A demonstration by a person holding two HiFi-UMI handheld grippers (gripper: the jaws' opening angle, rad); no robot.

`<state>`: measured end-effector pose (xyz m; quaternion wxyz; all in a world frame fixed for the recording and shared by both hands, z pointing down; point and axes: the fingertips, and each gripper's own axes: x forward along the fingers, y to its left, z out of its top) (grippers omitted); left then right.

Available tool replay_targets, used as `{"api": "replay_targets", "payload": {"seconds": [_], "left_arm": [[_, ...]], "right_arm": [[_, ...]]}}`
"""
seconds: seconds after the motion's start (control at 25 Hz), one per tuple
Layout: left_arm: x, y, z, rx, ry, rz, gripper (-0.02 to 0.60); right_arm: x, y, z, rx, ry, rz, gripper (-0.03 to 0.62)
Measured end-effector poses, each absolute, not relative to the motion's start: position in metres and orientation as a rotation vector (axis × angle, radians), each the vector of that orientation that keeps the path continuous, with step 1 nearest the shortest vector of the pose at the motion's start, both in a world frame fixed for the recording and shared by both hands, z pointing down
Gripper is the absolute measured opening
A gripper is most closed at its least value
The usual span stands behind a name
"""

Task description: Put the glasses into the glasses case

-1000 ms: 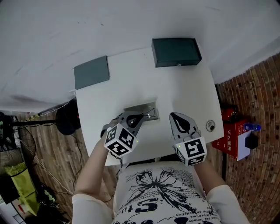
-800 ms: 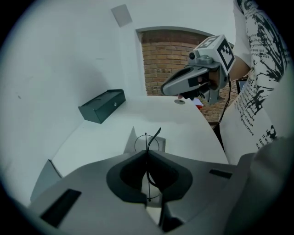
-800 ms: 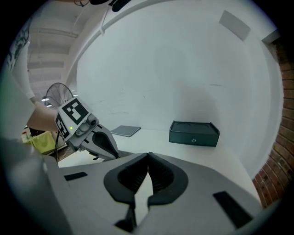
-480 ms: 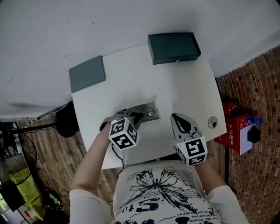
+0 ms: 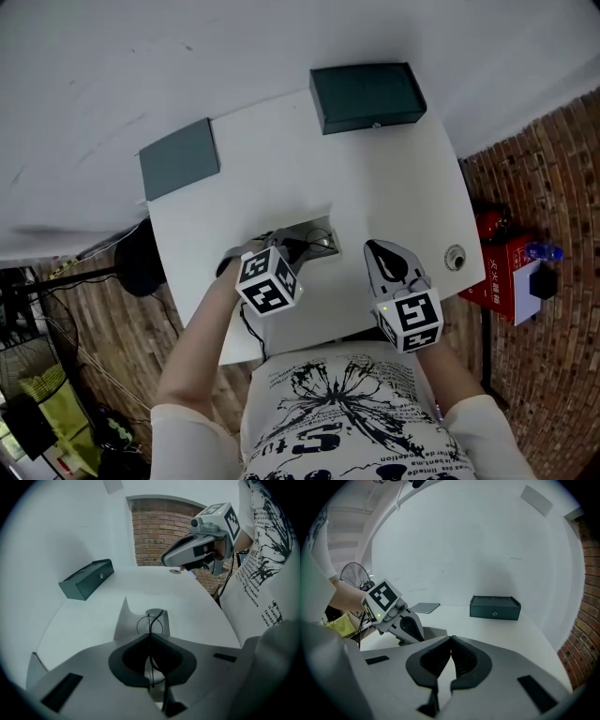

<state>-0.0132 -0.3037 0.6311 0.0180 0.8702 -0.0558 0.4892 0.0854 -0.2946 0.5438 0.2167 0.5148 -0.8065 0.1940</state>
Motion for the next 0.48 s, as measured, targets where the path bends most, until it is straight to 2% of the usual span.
{"api": "replay_targets", "payload": {"seconds": [0.48], "left_arm": [[-0.017,-0.3,0.643,2.71,-0.156,1.51,0.043]], "right_arm": [[0.081,-0.298,0.543,1.417,-2.258,0.534,0.015]]}}
